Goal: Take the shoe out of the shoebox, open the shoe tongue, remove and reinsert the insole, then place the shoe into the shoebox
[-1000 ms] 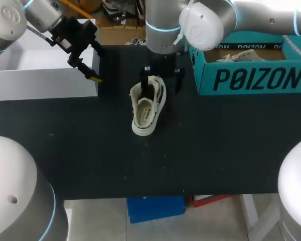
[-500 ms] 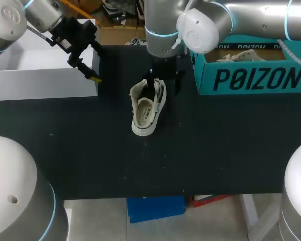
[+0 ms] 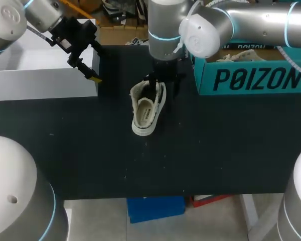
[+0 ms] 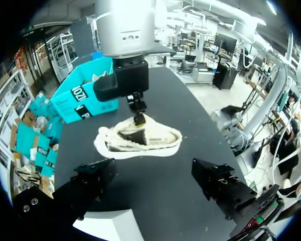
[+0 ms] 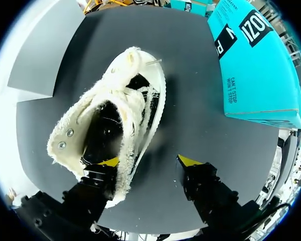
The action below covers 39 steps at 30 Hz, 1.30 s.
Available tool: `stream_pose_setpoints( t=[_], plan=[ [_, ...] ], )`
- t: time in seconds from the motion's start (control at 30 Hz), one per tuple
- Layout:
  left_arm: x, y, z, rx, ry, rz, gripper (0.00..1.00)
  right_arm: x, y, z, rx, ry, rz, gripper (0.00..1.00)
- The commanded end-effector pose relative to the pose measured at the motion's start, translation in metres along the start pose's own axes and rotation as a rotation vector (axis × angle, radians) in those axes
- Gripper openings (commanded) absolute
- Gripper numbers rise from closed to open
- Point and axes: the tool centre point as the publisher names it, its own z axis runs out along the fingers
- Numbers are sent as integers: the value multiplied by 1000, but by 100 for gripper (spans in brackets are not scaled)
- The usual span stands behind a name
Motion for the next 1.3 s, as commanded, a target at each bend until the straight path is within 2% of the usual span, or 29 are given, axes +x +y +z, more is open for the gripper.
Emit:
stream_pose_setpoints(
  t=[0.03,0.33,0.53,0.6,0.63,0.7,0.73,0.77,0.8,1.3],
  plan=[
    [1,0,0,-4,-1,-1,100,3,3,7,1,5,-1,65],
    [1,0,0,-4,-1,-1,100,3,2,21,-4,8,-5,65],
    [1,0,0,-4,-1,-1,100,7,2,34,-4,15,-5,72],
    [1,0,0,-4,-1,-1,100,9,2,38,-3,17,-5,68],
    [1,0,0,-4,-1,-1,100,10,2,39,-3,18,-4,62],
    [1,0,0,-4,-1,-1,100,10,3,41,-2,17,-4,40],
    [1,0,0,-4,-1,-1,100,11,2,41,3,8,-3,10],
    [1,0,0,-4,-1,-1,100,11,1,42,8,8,-1,0],
    [1,0,0,-4,-1,-1,100,12,0,42,13,36,-2,0],
    [1,0,0,-4,-1,-1,100,12,0,42,13,36,-2,0]
  ],
)
